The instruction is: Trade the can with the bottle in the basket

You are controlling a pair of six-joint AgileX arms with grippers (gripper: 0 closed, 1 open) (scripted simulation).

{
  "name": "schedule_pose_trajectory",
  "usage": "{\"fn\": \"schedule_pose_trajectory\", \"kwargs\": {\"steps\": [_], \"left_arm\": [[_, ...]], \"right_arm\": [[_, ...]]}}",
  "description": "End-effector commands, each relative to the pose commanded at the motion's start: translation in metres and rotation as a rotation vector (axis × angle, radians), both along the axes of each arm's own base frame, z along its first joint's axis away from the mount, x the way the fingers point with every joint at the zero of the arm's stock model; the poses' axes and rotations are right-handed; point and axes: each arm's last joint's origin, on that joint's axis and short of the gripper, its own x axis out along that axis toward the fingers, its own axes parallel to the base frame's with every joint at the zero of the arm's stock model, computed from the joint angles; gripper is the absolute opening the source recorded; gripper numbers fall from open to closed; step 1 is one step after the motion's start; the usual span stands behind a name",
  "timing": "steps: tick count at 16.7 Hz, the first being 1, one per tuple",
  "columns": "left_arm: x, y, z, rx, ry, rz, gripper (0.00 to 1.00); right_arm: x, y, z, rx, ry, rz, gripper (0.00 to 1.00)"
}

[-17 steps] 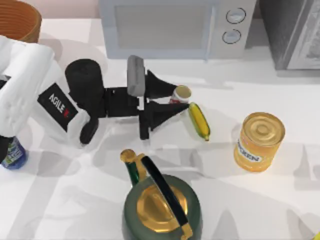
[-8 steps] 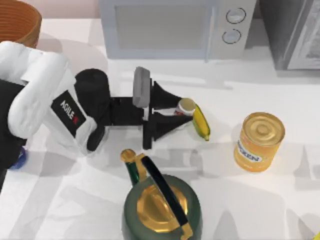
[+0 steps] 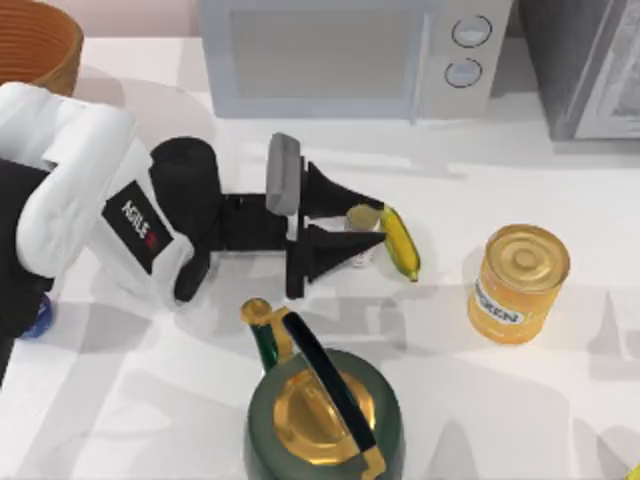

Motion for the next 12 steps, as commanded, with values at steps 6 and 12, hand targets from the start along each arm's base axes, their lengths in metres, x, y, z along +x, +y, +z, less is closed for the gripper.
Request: {"fn": "schedule_pose_trajectory", "kwargs": {"steps": [6, 12], "left_arm": [[0.0000, 0.0000, 0.0000, 0.000, 0.000, 0.000, 1.00], [0.0000, 0.0000, 0.0000, 0.000, 0.000, 0.000, 1.00]], "right_arm": [[0.0000, 0.0000, 0.0000, 0.000, 0.000, 0.000, 1.00], [0.0000, 0.0000, 0.0000, 0.000, 0.000, 0.000, 1.00]]}}
